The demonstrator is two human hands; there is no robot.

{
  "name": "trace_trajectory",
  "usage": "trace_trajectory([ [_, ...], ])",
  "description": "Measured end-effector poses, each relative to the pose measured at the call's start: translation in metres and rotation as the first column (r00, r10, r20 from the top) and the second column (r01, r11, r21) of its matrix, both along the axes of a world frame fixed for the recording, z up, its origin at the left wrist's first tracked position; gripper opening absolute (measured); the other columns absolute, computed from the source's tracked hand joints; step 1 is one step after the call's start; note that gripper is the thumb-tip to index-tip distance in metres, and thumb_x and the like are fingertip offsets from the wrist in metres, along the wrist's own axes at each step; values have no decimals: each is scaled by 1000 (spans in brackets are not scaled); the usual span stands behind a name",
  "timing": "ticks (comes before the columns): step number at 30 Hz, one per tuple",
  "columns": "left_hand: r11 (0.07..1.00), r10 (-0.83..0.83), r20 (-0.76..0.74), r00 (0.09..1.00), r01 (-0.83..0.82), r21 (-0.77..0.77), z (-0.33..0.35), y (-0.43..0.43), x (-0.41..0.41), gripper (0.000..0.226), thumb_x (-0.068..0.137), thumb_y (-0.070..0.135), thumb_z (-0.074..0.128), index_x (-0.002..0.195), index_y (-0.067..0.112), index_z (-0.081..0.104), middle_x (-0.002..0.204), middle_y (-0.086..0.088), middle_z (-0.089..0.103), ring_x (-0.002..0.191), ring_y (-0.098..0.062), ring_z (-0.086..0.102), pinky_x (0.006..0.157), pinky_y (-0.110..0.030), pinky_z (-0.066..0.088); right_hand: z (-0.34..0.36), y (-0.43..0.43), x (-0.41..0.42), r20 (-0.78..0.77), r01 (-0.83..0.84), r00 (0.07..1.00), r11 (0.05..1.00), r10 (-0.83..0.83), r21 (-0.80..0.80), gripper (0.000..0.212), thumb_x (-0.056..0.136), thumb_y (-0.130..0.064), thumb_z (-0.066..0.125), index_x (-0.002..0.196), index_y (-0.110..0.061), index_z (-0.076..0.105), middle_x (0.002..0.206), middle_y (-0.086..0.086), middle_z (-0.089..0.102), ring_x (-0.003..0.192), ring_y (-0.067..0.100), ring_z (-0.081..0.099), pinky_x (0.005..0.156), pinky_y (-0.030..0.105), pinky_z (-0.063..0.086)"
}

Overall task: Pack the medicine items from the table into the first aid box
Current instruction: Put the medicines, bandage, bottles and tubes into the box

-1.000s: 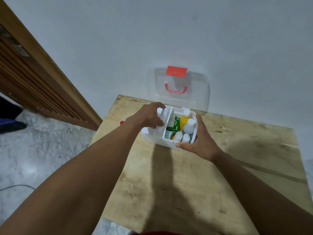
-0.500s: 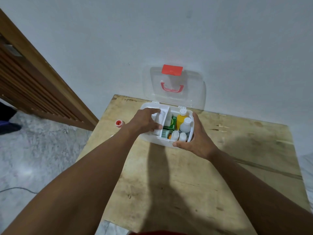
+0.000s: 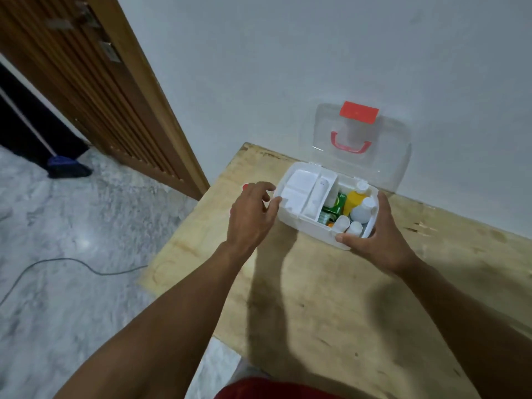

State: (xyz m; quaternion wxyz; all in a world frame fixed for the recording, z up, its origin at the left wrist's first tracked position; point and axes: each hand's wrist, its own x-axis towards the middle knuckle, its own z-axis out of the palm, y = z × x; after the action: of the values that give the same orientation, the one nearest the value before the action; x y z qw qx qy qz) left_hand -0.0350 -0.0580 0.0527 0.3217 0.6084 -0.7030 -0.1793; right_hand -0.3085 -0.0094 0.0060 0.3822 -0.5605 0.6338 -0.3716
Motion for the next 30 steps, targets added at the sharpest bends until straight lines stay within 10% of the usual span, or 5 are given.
trace_trajectory([
  [13, 984, 169, 64, 984, -172, 41, -49, 23, 84, 60, 88, 34, 71, 136, 5, 50, 132, -12, 56, 122, -27, 52, 92, -33, 42, 15, 2, 11, 46, -49, 998, 998, 48, 27, 102, 68, -13, 91, 140, -44, 26, 117, -33, 52, 107, -7, 61, 95, 36, 55],
  [19, 993, 79, 87, 993, -86, 81, -62, -3, 72, 75, 86, 30, 75, 144, 1, 39, 148, -19, 40, 138, -30, 39, 110, -34, 36, 21, 0, 14, 60, -28, 998, 998, 25, 63, 112, 52, -48, 93, 143, -33, 30, 120, -32, 54, 111, -9, 60, 85, 16, 59],
  [22, 995, 13, 168, 986, -29, 91, -67, -16, 64, 78, 82, 27, 79, 141, -8, 41, 146, -29, 41, 136, -42, 42, 109, -41, 39, 21, 1, 14, 16, 1, 1000, 997, -2, 75, 115, 63, -27, 90, 153, -29, 18, 121, -43, 40, 107, -26, 52, 93, 18, 53],
  [25, 998, -42, 244, 969, 30, 54, -81, -31, 58, 78, 78, 24, 83, 132, -17, 44, 133, -38, 49, 127, -54, 47, 97, -59, 49, 22, 4, 15, -1, 11, 1000, 995, -11, 101, 114, 63, -38, 88, 150, -45, 15, 126, -44, 38, 111, -17, 54, 88, 18, 50],
  [30, 989, -23, 174, 985, -3, 150, -89, -54, 50, 79, 94, 35, 65, 145, -14, 30, 150, -32, 32, 145, -45, 24, 114, -46, 35, 26, 2, 23, -17, 39, 999, 996, -38, 83, 106, 68, -14, 84, 129, -60, 11, 115, -61, 28, 101, -42, 40, 70, -9, 42],
])
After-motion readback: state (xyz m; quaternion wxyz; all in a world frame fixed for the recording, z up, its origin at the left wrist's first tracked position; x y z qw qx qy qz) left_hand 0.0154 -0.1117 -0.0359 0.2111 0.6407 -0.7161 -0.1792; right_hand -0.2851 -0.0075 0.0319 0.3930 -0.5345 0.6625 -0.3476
